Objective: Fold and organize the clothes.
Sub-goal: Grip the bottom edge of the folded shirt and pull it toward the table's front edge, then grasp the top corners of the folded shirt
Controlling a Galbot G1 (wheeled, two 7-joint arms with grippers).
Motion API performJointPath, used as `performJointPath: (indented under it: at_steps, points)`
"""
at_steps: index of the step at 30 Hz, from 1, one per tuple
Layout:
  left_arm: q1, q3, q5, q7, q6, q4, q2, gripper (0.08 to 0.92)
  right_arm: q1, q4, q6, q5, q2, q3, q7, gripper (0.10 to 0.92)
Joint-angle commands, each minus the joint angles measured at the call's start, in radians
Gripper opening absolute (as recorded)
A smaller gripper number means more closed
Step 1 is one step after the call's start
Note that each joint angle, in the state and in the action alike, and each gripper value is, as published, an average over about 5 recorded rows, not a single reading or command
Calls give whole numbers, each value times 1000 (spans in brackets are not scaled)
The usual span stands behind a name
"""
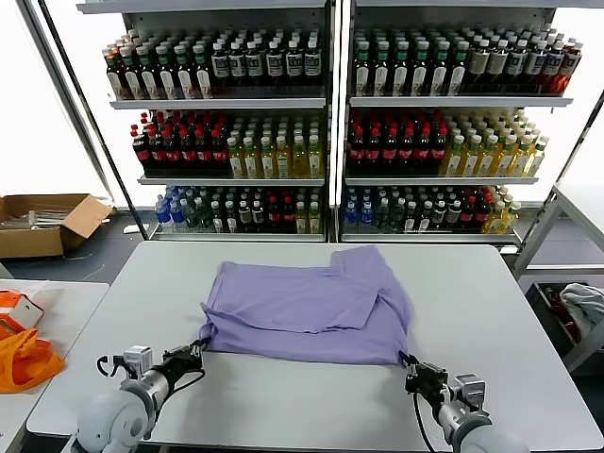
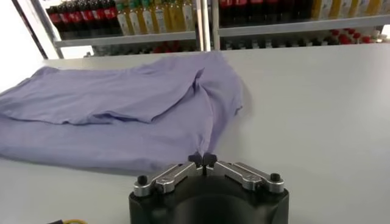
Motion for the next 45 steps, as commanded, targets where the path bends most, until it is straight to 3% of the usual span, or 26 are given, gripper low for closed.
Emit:
performJointPath:
  at_steps: [1,8,13,20,27,32,38,45]
  points:
    - [217,-98,13,-11,-2,-180,-38,82,-126,82,4,-11,-6,38,1,107]
    - [428,-221,63,0,-2,-320,-175,82,-328,189,18,-187,49,77,-75,107]
    - [499,-241,73,7,-2,-355,-204,99,-382,223,25,-208,67,82,-79,127]
    - [523,-277,76,34,-2,-377,-198,272,-369,225,54,-156,54,101,-81,310]
    - [495,-347,54,49,-2,-363,-133,472,-282,218,56,-74,-11,154,-93,518]
    - [441,-403,-3,88,-5,-361,-62,619,-178,221,76,64,-82,221,-106,648]
    - [234,-346,-20,183,-24,-224,101,782,129,32,78,128,-163,151,-187,798]
    - [-43,-150,-16,307,-128,44,262,822,523,-266,32,107,-188,-70,-354,822]
